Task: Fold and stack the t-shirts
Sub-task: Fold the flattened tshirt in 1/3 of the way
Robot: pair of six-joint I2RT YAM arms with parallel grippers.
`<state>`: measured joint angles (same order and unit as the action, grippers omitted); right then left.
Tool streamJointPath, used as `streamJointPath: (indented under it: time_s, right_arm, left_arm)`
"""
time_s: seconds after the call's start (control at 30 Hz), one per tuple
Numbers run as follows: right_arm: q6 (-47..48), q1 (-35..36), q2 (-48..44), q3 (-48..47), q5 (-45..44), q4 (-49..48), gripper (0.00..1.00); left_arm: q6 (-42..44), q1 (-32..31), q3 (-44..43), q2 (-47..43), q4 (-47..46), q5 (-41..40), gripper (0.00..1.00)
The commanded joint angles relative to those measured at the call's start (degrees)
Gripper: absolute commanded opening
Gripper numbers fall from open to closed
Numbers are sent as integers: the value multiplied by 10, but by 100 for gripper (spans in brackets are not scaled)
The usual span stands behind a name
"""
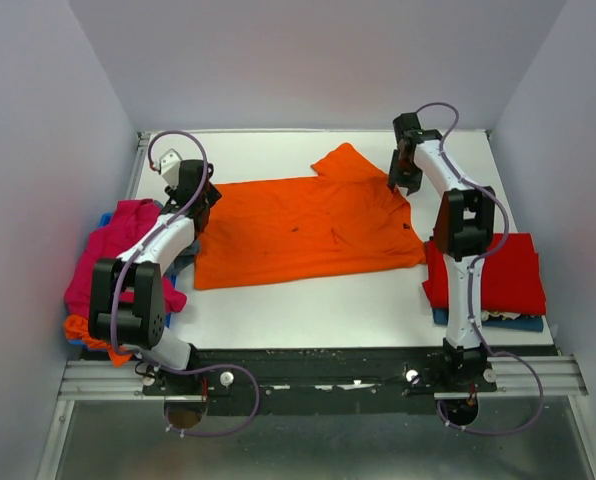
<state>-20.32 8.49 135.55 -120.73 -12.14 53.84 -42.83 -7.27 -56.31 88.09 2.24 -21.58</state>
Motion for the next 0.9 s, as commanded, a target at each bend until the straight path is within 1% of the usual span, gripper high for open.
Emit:
streamJointPath:
  time_s: [0.0,0.07,0.13,0.27,0.47,0.57,0.67,0.77,0.8,0.87]
  right_arm:
    - [18,-5,30,-36,3,47,49]
    - [25,-8,34,-47,5,57,49]
    - [31,-8,38,-59,-14,71,50]
    - [79,-8,22,-29,-20,52,55]
    - [131,-11,36,-53,6,76,54]
    - [159,-11,43,-59,18,87,52]
    - [171,-12,50,-71,32,106,52]
    - [173,-12,53,-76,35,112,50]
    - [173,-13,53,-77,34,112,47]
    - [173,-13,55,-79,37,114,38]
  left_arm:
    - [13,0,2,-20,-3,-20,56]
    - [16,-1,2,-20,-2,-22,56]
    - [19,0,1,-21,-2,-23,56]
    - [20,-1,1,-22,-3,-23,56]
    - [21,0,1,-21,-3,-21,56]
    - [21,-1,0,-21,-4,-21,56]
    - [22,-2,-1,-21,-4,-20,56]
    - [23,0,-1,-21,-4,-21,56]
    - [23,-1,-1,-21,-3,-21,56]
    - [24,0,-1,-22,-4,-22,56]
